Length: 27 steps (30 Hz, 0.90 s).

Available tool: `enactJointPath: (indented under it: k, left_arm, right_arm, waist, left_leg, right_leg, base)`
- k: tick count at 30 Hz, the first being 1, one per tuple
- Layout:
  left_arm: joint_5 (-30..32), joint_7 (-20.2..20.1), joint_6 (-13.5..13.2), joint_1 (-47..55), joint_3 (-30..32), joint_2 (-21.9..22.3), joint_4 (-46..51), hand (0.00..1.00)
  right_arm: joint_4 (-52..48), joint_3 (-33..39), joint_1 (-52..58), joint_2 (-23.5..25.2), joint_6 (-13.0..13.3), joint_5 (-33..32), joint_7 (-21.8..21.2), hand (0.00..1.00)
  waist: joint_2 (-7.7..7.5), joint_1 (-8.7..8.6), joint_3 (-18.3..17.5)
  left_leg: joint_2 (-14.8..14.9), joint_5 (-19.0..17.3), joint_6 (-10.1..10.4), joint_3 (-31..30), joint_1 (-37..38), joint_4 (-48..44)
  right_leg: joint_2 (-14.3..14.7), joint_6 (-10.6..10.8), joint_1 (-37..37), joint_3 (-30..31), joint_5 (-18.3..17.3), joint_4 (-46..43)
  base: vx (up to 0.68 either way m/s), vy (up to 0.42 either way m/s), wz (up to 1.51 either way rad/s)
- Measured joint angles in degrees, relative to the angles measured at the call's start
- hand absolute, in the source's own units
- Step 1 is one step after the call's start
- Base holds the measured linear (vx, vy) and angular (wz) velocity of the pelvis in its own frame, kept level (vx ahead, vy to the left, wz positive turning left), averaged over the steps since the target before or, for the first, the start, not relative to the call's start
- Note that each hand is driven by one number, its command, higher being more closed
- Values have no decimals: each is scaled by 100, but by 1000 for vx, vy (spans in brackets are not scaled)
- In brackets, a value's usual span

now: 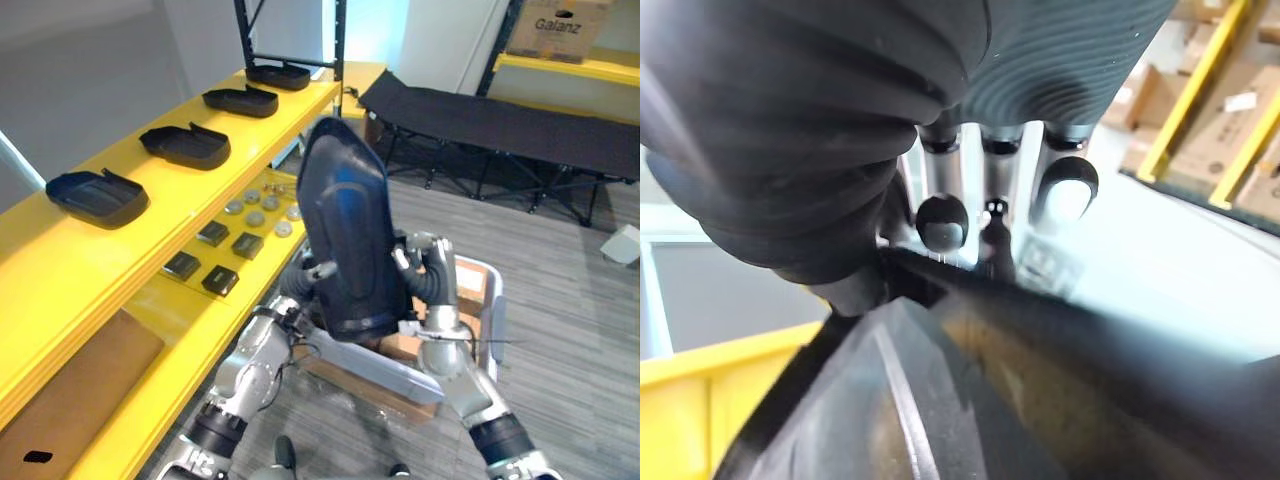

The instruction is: Walk over and take plastic housings, then place them on the shelf

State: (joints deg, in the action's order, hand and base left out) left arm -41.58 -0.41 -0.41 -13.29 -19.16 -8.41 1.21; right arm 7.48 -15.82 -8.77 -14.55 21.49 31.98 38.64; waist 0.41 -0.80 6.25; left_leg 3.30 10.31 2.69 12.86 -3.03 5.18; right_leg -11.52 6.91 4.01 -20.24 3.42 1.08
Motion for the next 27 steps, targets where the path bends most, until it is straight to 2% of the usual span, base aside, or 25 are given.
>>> enactJointPath:
  k: [3, 5, 12, 22, 27]
  left_arm:
    - [399, 44, 71, 4, 116, 20, 116, 100]
    - [668, 149, 231, 38, 226, 21, 118, 100]
    - [905, 176, 636, 109, 307, 6, 115, 100]
    - [780, 176, 664, 228, 298, -33, 23, 100]
    - [160, 173, 614, 420, 170, -37, -78, 100]
  right_arm:
    - [-1, -144, 96, 28, 105, -96, 125, 100]
    - [-1, -254, 211, 66, 121, -103, 159, 100]
    - [-25, -426, 253, 75, 106, -296, 298, 100]
    - [-85, -748, 251, 83, -15, -420, 513, 100]
    - [-316, -871, 225, 110, -136, -406, 594, 100]
  waist:
    - [-11, 1, -22]
    - [-42, 3, -142]
    - [-65, -3, -245]
    - [-54, 2, -355]
    - [-59, 0, -371]
  left_leg:
    - [-7, 0, 0, 0, -5, 0]
    - [-11, 12, -17, 5, -11, 0]
    - [-11, 16, -22, 5, -2, -1]
    - [-10, 2, -2, -3, 0, -1]
    - [-3, -3, 3, -4, 1, -1]
  right_leg:
    - [-6, 0, 0, -2, 0, 10]
    - [-8, -1, 1, -3, 1, 37]
    - [-10, -2, 1, -1, 0, 31]
    - [-29, -1, -2, 0, -1, 7]
    - [-33, 1, -9, 7, -2, -4]
  base:
    - [0, 0, 0]
    - [17, -1, -1]
    - [5, 0, 0]
    - [0, 0, 0]
    - [0, 0, 0]
